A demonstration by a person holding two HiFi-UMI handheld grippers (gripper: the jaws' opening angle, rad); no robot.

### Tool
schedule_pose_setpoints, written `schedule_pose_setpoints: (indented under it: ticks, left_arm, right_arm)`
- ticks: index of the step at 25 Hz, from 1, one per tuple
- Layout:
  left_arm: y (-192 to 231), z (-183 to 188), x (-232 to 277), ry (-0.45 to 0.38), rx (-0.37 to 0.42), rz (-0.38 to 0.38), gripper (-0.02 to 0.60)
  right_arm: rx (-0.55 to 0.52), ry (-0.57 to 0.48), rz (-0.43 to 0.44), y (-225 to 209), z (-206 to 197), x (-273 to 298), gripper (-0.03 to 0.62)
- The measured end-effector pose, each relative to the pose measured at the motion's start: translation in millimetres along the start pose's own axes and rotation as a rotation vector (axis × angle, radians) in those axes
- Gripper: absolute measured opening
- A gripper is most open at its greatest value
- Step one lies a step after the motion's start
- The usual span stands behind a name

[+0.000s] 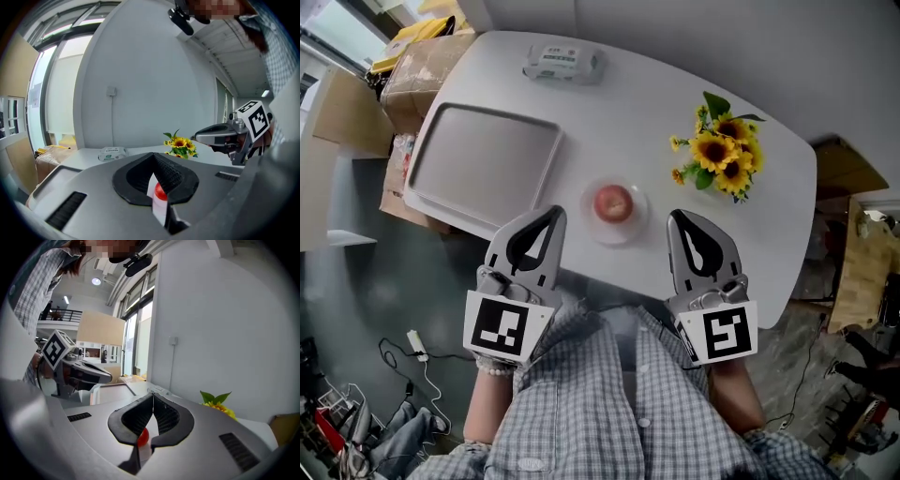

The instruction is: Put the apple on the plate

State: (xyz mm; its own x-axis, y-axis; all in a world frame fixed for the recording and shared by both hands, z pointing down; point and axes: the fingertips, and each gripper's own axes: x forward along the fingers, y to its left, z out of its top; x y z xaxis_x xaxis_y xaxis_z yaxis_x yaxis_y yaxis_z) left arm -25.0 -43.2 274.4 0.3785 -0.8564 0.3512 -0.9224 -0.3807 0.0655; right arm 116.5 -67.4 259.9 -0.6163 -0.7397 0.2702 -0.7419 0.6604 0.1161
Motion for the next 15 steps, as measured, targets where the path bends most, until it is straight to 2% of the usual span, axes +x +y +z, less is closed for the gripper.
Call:
schedule_pose_setpoints:
  ticks: [6,12,15]
  left_arm:
    - [3,-9,24,0.052,-0.005,-0.035,0.008]
    - [10,-22,46,0.096,0.009,-0.092,0.008]
    - [16,-32,57,0.139,-0.013,-0.133,0.008]
  right_arm:
    - [0.037,0.055,-0.025,-9,-22,10,0.02]
    - [0.092,0.104,-0.089,-14,-39,19,0.02]
    - [0.138,0.134,-0.136,-19,-49,23,0.02]
